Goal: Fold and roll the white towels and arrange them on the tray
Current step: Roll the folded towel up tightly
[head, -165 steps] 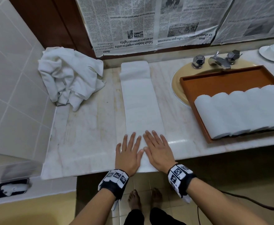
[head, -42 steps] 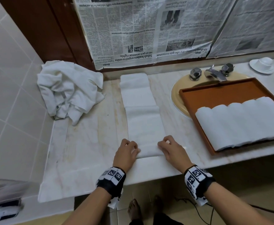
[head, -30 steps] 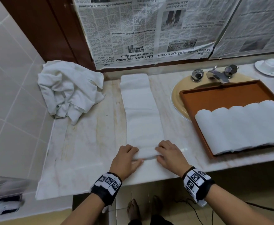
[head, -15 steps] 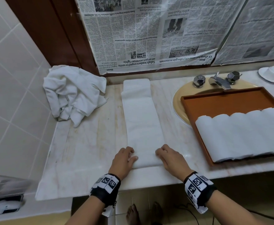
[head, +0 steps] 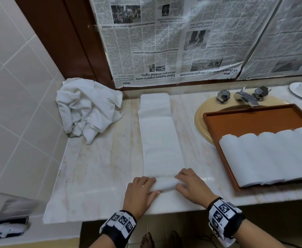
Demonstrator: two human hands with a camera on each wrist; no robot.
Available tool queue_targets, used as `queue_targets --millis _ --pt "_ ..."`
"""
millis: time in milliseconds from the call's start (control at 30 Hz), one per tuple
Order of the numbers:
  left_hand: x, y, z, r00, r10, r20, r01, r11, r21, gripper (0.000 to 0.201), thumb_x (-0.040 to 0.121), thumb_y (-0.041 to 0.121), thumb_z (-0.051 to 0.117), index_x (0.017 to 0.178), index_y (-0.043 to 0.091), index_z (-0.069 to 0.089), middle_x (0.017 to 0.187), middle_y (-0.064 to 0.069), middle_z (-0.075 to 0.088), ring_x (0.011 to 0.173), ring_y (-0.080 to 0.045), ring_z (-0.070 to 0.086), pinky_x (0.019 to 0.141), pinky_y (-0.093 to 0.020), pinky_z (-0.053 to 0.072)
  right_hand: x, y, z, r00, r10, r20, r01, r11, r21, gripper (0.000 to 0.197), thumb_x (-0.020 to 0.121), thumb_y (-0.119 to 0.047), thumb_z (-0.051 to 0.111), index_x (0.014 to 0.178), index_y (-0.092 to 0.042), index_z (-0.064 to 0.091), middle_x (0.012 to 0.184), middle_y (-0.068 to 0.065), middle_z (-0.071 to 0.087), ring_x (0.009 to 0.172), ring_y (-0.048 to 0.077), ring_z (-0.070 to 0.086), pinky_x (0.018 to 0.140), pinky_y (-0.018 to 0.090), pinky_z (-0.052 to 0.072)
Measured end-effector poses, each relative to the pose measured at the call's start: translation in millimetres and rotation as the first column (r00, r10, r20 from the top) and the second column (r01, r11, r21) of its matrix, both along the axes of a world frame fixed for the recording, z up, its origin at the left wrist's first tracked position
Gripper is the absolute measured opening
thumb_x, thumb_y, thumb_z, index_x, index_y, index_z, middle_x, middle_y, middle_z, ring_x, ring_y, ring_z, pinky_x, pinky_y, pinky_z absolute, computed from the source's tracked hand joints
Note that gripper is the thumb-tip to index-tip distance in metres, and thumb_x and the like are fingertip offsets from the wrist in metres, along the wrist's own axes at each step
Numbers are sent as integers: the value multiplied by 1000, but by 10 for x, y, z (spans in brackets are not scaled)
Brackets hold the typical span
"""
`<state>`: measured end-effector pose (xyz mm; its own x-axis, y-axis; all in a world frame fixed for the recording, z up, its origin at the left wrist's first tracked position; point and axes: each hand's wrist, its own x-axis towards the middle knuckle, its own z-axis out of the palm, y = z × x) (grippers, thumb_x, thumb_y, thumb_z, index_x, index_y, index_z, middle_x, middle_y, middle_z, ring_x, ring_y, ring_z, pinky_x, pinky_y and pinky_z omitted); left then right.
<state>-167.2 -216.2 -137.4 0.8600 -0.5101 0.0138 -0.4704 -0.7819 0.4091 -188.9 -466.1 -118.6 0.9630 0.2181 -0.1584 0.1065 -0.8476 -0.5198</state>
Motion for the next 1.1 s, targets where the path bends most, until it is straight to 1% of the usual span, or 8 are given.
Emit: queue_targets --millis 133,267,400,500,633,767,900,1100 --pt "111 53 18 989 59 -133 -65 997 -43 52 91 64 37 125 33 62 109 9 66 101 -16 56 82 -29 43 22 -25 36 991 -102 -82 116 976 187 32 100 -35 53 132 -28 52 115 -11 55 105 6 47 92 22 37" --pt "233 17 71 960 83 -268 -125 981 -145 46 98 52 36 133 30 59 111 2 63 104 -17 56 84 -22 32 -1 9 -13 987 -163 -14 162 963 216 15 101 -31 48 116 -31 50 102 -4 60 87 14 59 82 34 49" --pt "193 -15 27 934 144 -328 -207 964 -166 34 106 34 40 131 25 60 112 3 50 101 -13 54 90 -20 37 -60 77 -102 984 -139 111 133 989 59 18 100 -28 50 116 -25 57 109 -2 51 79 20 58 71 35 52" --pt "152 -31 43 928 173 -330 -241 954 -179 27 104 35 44 127 27 57 112 3 48 95 -13 53 80 -23 37 -95 126 -76 984 -111 142 117 993 -34 28 95 -34 49 116 -20 62 111 1 55 89 21 57 67 33 51" --pt "124 -34 96 944 221 -244 -243 968 -67 20 103 40 44 118 31 54 111 6 41 84 -15 56 68 -27 42 -157 126 -31 981 38 188 0 980 -198 41 70 -43 64 102 -18 66 109 2 59 96 22 57 65 31 52" --pt "132 -56 71 991 133 -11 -133 991 23 17 99 38 52 108 30 64 109 5 54 88 -25 57 68 -36 47 -121 93 -25 990 20 138 -2 992 -126 39 78 -38 53 105 -13 67 107 2 57 97 23 57 74 31 52" --pt "40 -4 45 998 62 18 -64 993 98 47 89 67 46 115 32 66 112 8 62 92 -21 59 69 -36 49 -56 84 3 998 0 55 4 998 -69 59 82 -47 31 112 -11 67 112 1 57 102 20 50 86 33 47" --pt "55 66 3 995 46 -92 -41 998 56 60 88 69 35 128 34 61 121 10 58 111 -18 53 82 -35 46 -65 3 -10 991 -68 -117 79 993 92 40 96 -43 50 122 -15 64 116 -2 51 110 16 43 98 28 36"
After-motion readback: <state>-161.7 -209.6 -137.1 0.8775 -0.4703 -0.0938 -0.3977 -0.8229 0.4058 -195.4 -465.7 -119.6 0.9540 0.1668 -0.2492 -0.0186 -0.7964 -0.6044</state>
